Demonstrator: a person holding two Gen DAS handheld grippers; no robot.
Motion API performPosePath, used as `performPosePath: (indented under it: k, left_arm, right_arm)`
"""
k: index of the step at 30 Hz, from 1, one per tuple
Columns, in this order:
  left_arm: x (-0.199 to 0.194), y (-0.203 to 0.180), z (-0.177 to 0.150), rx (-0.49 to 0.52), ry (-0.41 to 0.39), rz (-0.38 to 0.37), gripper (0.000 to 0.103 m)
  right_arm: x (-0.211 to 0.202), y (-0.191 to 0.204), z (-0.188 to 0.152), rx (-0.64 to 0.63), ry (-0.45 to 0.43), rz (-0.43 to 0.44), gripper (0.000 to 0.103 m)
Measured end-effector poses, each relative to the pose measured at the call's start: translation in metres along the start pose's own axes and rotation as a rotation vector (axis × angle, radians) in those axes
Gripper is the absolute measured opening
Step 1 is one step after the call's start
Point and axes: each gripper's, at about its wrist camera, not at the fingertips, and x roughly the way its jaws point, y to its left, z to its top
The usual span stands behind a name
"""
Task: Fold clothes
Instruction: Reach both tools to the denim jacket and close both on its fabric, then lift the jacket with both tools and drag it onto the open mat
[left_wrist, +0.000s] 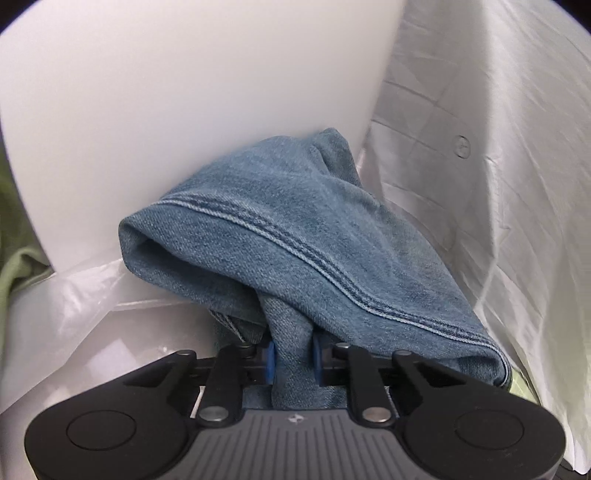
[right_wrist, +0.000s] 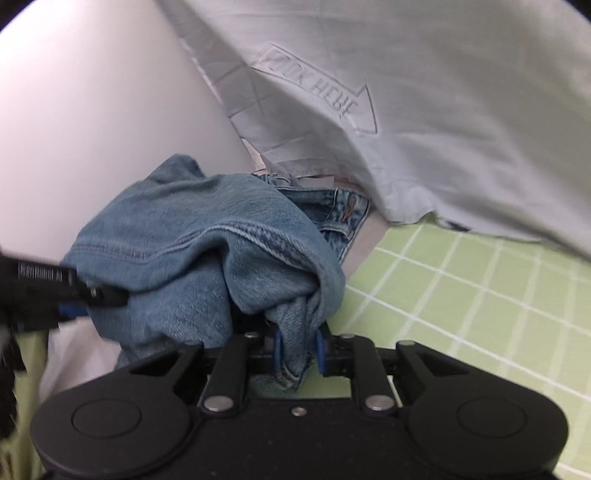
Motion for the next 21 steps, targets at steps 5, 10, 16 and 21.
performPosePath:
  k: [5,10,16,21]
  left_arm:
    - [-0.042,-0.016,-0.033,0.066,0.009,-0.034,0.019]
    - [-0.087,-0.031,-0.105,0.143,0.095,-0.113,0.019]
    - [-0.137,-0.068,-0.216,0.296,0.221,-0.237,0.019]
    - [-0.177,-0.119,-0.304,0.437,0.317,-0.37,0.019]
  right_arm:
    - [-0.05,-0.001,-0.026,-0.068,-0.038,-0.055,0.016]
    - [-0.127,-0.019,-0.082,-0.052,-0.057,-0.155,0.016]
    - [-0.24,-0.054,-0.173,0.032,-0.064,-0.31,0.016]
    - [-0.335,-0.095,-0.241,0.176,-0.079,-0.459,0.016]
